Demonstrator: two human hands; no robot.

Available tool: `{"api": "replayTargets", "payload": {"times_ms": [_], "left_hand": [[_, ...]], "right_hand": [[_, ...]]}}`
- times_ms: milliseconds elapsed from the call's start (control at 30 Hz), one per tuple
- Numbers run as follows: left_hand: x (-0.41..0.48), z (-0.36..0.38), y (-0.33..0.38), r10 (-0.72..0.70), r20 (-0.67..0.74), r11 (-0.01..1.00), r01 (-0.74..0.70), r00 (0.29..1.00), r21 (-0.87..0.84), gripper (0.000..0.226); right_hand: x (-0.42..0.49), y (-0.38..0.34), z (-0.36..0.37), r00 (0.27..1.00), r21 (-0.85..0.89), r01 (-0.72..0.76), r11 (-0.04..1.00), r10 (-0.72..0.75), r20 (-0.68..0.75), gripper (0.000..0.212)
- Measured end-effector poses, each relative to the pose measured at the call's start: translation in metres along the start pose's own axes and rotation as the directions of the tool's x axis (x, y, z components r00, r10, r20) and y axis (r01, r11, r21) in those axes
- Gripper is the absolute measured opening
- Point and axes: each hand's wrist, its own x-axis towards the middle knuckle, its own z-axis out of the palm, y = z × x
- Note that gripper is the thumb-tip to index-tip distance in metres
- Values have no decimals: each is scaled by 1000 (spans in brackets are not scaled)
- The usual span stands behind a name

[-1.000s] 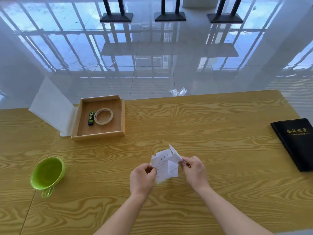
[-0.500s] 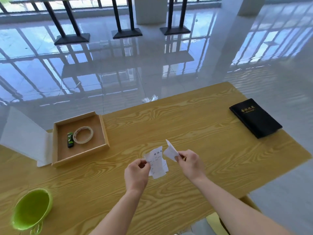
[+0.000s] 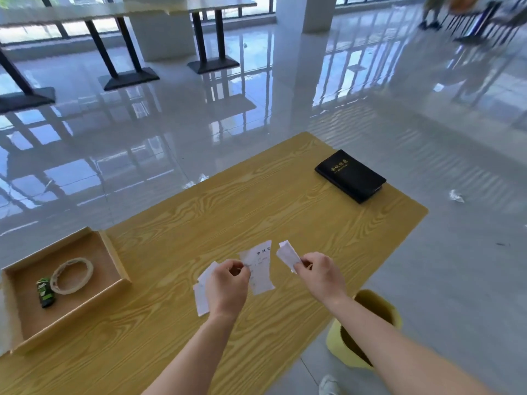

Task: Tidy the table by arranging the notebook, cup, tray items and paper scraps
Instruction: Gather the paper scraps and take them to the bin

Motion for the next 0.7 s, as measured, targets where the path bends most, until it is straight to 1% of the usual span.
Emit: {"api": "replayTargets", "payload": {"times_ms": [100, 233, 367, 533, 600, 700], "left_hand": [[-2, 24, 14, 37, 46, 999, -37, 998, -19, 15], [-6, 66, 36, 81, 66, 997, -82, 994, 14, 12], [-20, 120, 59, 113, 100, 992, -118, 989, 40, 9], [-50, 196, 86, 141, 186, 989, -148, 972, 27, 16], [-63, 227, 95, 148, 216, 988, -156, 965, 20, 18], [-89, 273, 100, 174, 286, 981, -192, 942, 36, 18]], "right_hand": [[2, 19, -17, 998, 10, -26, 1000, 26, -49, 28], [10, 55, -45, 990, 40, -68, 997, 73, -122, 24], [18, 105, -78, 980, 50, -108, 993, 115, -164, 23], [20, 179, -119, 967, 59, -152, 987, 161, -196, 24], [21, 210, -134, 954, 76, -189, 979, 202, -222, 25], [16, 260, -150, 917, 121, -300, 946, 321, -237, 22]]}}
